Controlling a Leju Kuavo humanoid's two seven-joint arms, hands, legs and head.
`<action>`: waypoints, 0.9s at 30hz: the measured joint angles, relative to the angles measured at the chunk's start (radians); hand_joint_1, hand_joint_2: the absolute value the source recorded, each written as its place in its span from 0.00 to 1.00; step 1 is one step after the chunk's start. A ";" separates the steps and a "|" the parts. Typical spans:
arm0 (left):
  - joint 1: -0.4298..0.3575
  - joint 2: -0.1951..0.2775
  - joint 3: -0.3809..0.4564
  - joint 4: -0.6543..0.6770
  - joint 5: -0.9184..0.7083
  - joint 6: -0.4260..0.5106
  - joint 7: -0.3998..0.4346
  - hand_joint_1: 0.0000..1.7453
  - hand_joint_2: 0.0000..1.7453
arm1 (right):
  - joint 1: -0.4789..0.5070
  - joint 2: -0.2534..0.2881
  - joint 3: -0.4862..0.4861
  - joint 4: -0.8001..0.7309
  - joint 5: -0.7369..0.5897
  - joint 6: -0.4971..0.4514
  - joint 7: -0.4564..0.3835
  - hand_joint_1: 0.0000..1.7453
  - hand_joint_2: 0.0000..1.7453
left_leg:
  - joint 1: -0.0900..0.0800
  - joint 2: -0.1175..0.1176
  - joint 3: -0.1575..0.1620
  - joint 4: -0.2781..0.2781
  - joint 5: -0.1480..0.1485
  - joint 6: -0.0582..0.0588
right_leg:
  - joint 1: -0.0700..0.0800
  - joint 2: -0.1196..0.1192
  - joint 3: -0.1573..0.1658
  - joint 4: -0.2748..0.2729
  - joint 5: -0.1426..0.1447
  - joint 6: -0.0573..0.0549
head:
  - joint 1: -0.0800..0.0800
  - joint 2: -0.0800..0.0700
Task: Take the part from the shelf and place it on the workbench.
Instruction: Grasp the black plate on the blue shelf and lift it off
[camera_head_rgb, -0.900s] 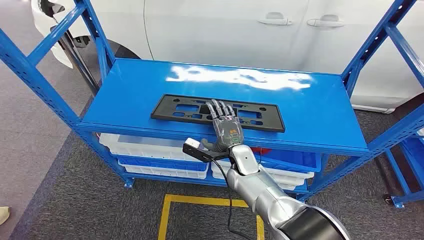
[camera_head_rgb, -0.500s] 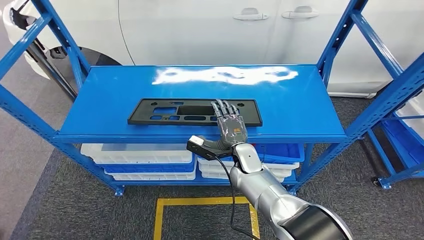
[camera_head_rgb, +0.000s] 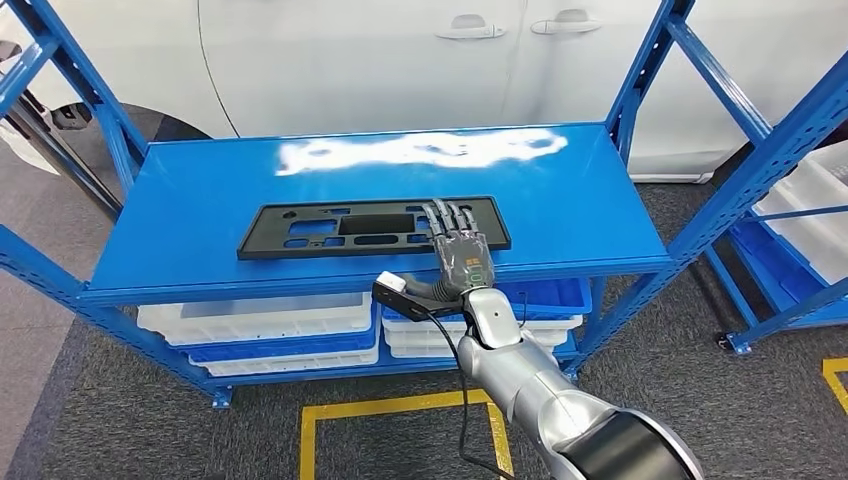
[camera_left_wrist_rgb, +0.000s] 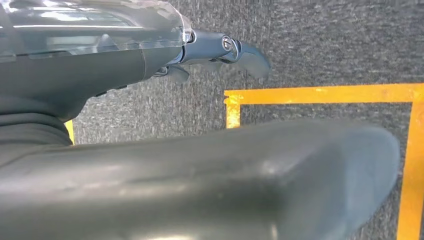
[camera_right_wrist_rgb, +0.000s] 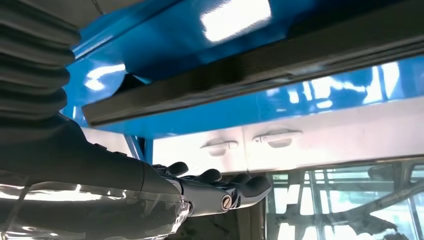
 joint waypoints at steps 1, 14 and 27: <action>-0.001 0.000 0.000 0.000 0.000 0.000 0.000 0.00 0.00 | -0.003 0.000 0.000 0.000 0.001 -0.001 -0.001 0.00 1.00 | 0.001 0.001 0.000 -0.002 0.002 0.005 | -0.001 -0.008 -0.018 0.040 -0.026 0.005 | 0.000 0.000; -0.004 -0.001 0.000 0.001 0.000 0.004 0.003 0.00 0.00 | 0.045 0.005 0.024 -0.085 0.101 -0.014 -0.002 0.00 1.00 | -0.008 0.013 -0.001 0.007 -0.009 -0.018 | -0.001 -0.035 0.016 -0.027 0.015 -0.023 | 0.000 0.000; -0.004 -0.002 0.000 0.001 0.000 0.003 0.002 0.00 0.00 | 0.085 0.036 0.058 -0.182 0.128 -0.016 -0.020 0.00 1.00 | -0.005 0.003 0.002 0.008 -0.009 -0.023 | -0.001 -0.020 0.019 -0.023 0.012 -0.018 | 0.000 0.000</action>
